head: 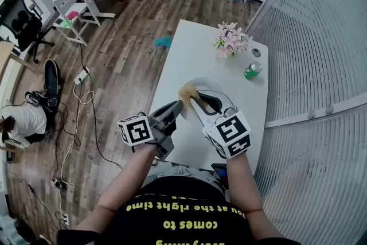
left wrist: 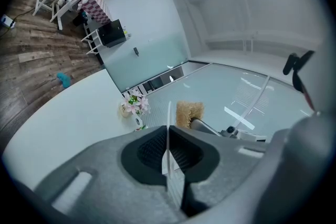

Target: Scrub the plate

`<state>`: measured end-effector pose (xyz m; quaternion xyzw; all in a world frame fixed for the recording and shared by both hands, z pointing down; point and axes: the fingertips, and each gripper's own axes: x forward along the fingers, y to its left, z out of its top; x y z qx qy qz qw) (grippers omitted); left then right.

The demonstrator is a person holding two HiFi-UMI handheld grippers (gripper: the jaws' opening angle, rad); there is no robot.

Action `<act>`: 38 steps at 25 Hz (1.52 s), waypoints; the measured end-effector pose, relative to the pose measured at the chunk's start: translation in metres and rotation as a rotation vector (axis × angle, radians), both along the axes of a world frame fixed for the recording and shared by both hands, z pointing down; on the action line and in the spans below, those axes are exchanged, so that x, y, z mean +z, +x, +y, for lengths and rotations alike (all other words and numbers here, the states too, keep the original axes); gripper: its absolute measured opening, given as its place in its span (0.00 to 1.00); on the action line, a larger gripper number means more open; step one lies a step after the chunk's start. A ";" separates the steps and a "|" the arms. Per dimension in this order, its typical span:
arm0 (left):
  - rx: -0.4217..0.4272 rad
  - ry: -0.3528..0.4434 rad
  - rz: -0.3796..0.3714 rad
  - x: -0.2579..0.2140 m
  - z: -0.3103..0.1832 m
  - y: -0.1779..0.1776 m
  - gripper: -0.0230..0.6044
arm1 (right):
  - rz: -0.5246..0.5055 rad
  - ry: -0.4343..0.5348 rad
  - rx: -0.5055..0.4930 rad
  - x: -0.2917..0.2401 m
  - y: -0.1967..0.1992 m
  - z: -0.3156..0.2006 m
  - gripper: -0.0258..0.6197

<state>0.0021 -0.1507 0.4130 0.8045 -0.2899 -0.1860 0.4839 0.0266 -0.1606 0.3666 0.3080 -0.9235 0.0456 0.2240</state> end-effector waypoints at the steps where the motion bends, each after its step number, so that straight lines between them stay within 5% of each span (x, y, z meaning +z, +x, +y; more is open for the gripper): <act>1: -0.001 0.002 0.002 -0.001 0.000 0.000 0.06 | 0.000 0.002 -0.001 0.000 0.000 0.001 0.13; 17: 0.016 0.020 -0.023 -0.010 0.005 0.004 0.06 | 0.042 0.005 0.020 0.004 -0.001 0.000 0.13; 30: 0.023 0.015 -0.021 -0.003 0.007 0.002 0.06 | 0.060 0.009 0.193 0.006 0.061 -0.029 0.13; 38: 0.039 0.007 -0.018 -0.004 0.003 0.008 0.06 | 0.066 -0.020 0.123 0.016 0.037 -0.010 0.13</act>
